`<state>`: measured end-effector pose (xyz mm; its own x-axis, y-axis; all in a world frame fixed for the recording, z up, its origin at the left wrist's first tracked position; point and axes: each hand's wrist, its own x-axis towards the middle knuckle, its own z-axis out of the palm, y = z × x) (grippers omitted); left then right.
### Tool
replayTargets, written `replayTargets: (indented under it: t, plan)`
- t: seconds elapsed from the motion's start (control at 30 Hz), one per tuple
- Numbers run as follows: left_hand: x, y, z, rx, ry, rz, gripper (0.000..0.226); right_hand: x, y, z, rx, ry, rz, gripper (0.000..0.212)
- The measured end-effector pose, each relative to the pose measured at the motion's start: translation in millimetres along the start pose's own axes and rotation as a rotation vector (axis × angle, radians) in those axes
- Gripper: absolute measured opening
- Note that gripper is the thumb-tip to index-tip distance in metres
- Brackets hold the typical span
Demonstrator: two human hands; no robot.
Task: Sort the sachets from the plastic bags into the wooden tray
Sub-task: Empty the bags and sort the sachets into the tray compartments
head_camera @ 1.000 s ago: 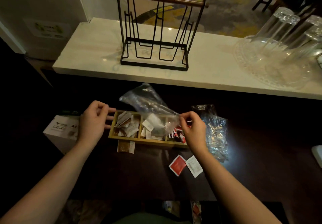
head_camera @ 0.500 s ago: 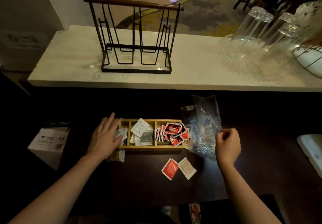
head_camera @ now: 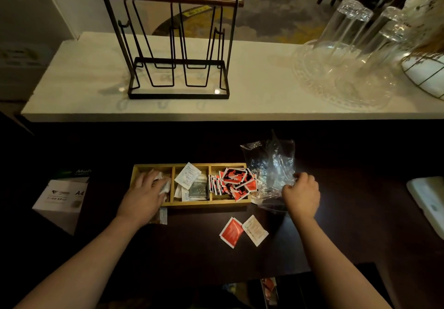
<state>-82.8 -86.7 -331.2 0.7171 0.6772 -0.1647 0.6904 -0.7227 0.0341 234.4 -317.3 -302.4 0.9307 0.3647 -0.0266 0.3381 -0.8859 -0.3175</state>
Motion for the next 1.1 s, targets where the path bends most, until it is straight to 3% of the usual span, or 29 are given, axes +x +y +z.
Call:
replayTargets:
  t: [0.23, 0.4, 0.53, 0.67, 0.77, 0.93, 1.03, 1.1]
  plan:
    - [-9, 7, -2, 0.110, 0.025, -0.037, 0.042, 8, 0, -9, 0.014, 0.024, -0.010, 0.038]
    - [-14, 10, 0, 0.102, 0.023, -0.067, 0.040, 6, -13, -18, 0.173, 0.134, -0.237, 0.034]
    - [-13, 14, 2, 0.086, 0.014, -0.095, 0.043, -19, -49, -3, 0.327, -0.113, -0.462, 0.032]
    - [-12, 14, 8, 0.020, 0.015, -0.113, 0.048, -41, -70, 37, 0.425, -0.419, -0.346, 0.051]
    - [-11, 12, 11, -0.046, 0.040, -0.115, 0.053, -48, -80, 56, 0.388, -0.422, -0.308, 0.053]
    - [-9, 6, 15, -0.133, 0.004, -0.076, 0.059, -56, -82, 66, 0.109, -0.371, -0.449, 0.062]
    - [-8, 6, 9, -0.245, -0.026, -0.076, 0.076, -52, -81, 58, 0.288, -0.491, -0.391, 0.064]
    - [-9, 7, 2, -0.330, -0.025, -0.082, 0.080, -51, -75, 47, 0.466, -0.413, -0.345, 0.052]
